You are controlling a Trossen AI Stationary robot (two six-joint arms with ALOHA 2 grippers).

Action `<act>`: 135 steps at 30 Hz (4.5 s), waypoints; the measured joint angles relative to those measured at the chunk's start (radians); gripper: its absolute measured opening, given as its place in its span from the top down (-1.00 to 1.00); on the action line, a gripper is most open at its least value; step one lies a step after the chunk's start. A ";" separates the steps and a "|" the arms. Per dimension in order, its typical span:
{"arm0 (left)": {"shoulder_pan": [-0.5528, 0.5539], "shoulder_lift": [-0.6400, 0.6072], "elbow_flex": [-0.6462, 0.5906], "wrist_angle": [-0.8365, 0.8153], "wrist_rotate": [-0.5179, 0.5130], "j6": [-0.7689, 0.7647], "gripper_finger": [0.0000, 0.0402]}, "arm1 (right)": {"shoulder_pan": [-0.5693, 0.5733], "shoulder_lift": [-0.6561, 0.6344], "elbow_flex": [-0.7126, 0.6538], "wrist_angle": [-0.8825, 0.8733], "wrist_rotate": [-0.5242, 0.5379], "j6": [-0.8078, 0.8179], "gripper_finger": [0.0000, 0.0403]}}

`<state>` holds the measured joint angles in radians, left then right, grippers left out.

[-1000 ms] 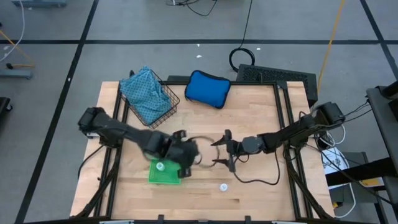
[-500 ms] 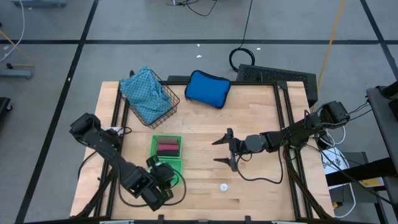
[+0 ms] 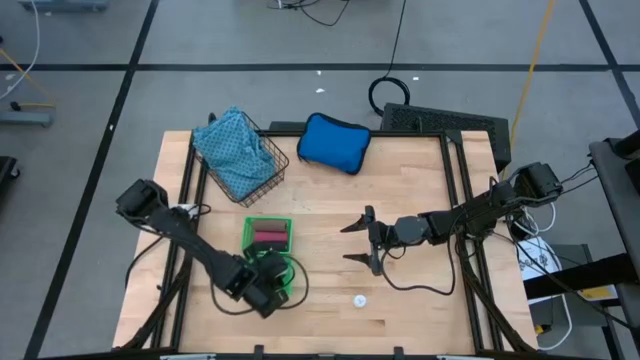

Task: Pick & Place Medicine items
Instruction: Put the right white pill bottle into the bottom green basket, then put the white pill bottle into the bottom green basket

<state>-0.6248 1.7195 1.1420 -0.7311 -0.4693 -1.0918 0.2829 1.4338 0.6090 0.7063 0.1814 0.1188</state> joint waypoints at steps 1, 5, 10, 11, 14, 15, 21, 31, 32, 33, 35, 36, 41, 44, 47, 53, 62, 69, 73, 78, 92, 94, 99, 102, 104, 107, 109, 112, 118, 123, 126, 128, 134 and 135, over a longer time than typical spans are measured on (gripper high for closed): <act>0.009 0.000 -0.006 0.009 0.003 0.010 0.30 | 0.000 0.000 0.000 0.000 0.000 0.000 -0.60; 0.034 0.000 -0.020 0.029 0.011 0.044 0.30 | 0.000 0.000 0.000 0.000 0.000 0.000 -0.60; 0.061 0.000 -0.020 0.032 0.061 0.067 0.30 | 0.000 0.000 0.000 0.000 0.000 0.000 -0.60; 0.067 0.000 -0.020 0.032 0.074 0.067 0.30 | 0.000 0.000 0.000 0.000 0.000 0.000 -0.60; 0.079 0.000 -0.020 0.032 0.096 0.075 0.25 | 0.000 0.000 0.000 0.000 0.000 0.000 -0.60; 0.082 0.000 -0.020 0.033 0.096 0.076 0.19 | 0.000 0.000 0.000 0.000 0.000 0.000 -0.60; 0.102 0.000 -0.020 0.033 0.095 0.089 -0.24 | 0.000 0.000 0.000 -0.006 0.000 0.000 -0.60; 0.150 -0.055 0.012 0.000 0.145 0.158 -0.46 | 0.017 -0.087 0.002 -0.137 0.001 -0.030 -0.60; 0.152 -0.079 0.014 0.005 0.136 0.165 -0.47 | 0.029 -0.112 0.002 -0.167 0.001 -0.055 -0.59; 0.154 -0.102 0.014 0.011 0.121 0.172 -0.47 | 0.042 -0.136 0.002 -0.190 0.000 -0.075 -0.59; 0.155 -0.153 0.014 0.024 0.082 0.191 -0.47 | 0.078 -0.184 0.002 -0.248 0.004 -0.101 -0.57; 0.155 -0.179 0.014 0.040 0.060 0.204 -0.47 | 0.101 -0.204 0.002 -0.281 0.011 -0.105 -0.56; 0.122 -0.276 0.015 0.149 -0.138 0.279 -0.47 | 0.245 -0.232 0.002 -0.416 0.102 -0.061 -0.51; 0.111 -0.294 0.015 0.230 -0.204 0.347 -0.48 | 0.325 -0.192 0.000 -0.439 0.141 -0.001 -0.49; 0.115 -0.294 0.015 0.305 -0.210 0.421 -0.48 | 0.384 -0.131 -0.016 -0.421 0.168 0.063 -0.48; 0.133 -0.289 0.015 0.433 -0.204 0.513 -0.48 | 0.423 0.035 -0.035 -0.370 0.229 0.186 -0.48; 0.167 -0.289 0.015 0.516 -0.172 0.540 -0.48 | 0.425 0.276 -0.034 -0.029 0.154 0.150 -0.48; 0.195 -0.280 0.015 0.522 -0.152 0.538 -0.48 | 0.424 0.406 -0.024 0.110 0.138 0.150 -0.48; 0.214 -0.272 0.015 0.527 -0.141 0.537 -0.48 | 0.423 0.461 -0.005 0.155 0.129 0.144 -0.48; 0.223 -0.259 0.015 0.531 -0.125 0.537 -0.48 | 0.412 0.498 0.023 0.159 0.132 0.123 -0.44; 0.240 -0.250 0.015 0.527 -0.089 0.468 -0.48 | 0.389 0.501 0.026 0.176 0.134 0.130 0.36; 0.246 -0.250 0.015 0.528 -0.036 0.460 -0.48 | 0.381 0.501 0.026 0.201 0.134 0.130 0.37; 0.261 -0.251 0.015 0.579 0.087 0.433 -0.48 | 0.331 0.501 0.043 0.195 0.130 0.130 0.37; 0.260 -0.251 0.015 0.581 0.112 0.471 -0.48 | 0.294 0.500 0.070 0.152 0.127 0.128 0.37; 0.253 -0.251 0.015 0.576 0.114 0.491 -0.48 | 0.265 0.500 0.090 0.111 0.099 0.123 0.37; 0.244 -0.249 0.015 0.576 0.122 0.517 -0.48 | 0.224 0.500 0.128 0.061 0.055 0.123 0.37; 0.240 -0.232 0.019 0.567 0.122 0.518 -0.48 | 0.202 0.500 0.155 0.021 0.046 0.114 0.37; 0.230 -0.172 0.062 0.486 0.122 0.529 -0.47 | 0.173 0.500 0.199 -0.033 0.024 0.070 0.37; 0.216 0.022 0.269 0.197 0.125 0.582 -0.47 | 0.138 0.499 0.272 -0.091 0.023 0.015 0.37; 0.217 0.178 0.439 0.003 0.180 0.594 -0.47 | 0.128 0.499 0.296 -0.101 0.023 -0.005 0.37; 0.216 0.245 0.491 -0.027 0.200 0.622 -0.47 | 0.128 0.499 0.298 -0.098 0.023 -0.008 0.37; 0.216 0.273 0.502 -0.027 0.198 0.628 -0.47 | 0.128 0.499 0.298 -0.104 0.023 -0.008 0.37; 0.224 0.307 0.503 -0.028 0.185 0.619 -0.47 | 0.129 0.499 0.298 -0.114 0.023 -0.008 0.37; 0.224 0.307 0.503 -0.026 0.182 0.619 -0.47 | 0.129 0.499 0.298 -0.114 0.023 -0.008 0.37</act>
<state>-0.4007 2.0266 1.6455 -0.7570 -0.2872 -0.4728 0.4114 1.9327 0.9070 0.5926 0.2047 0.1110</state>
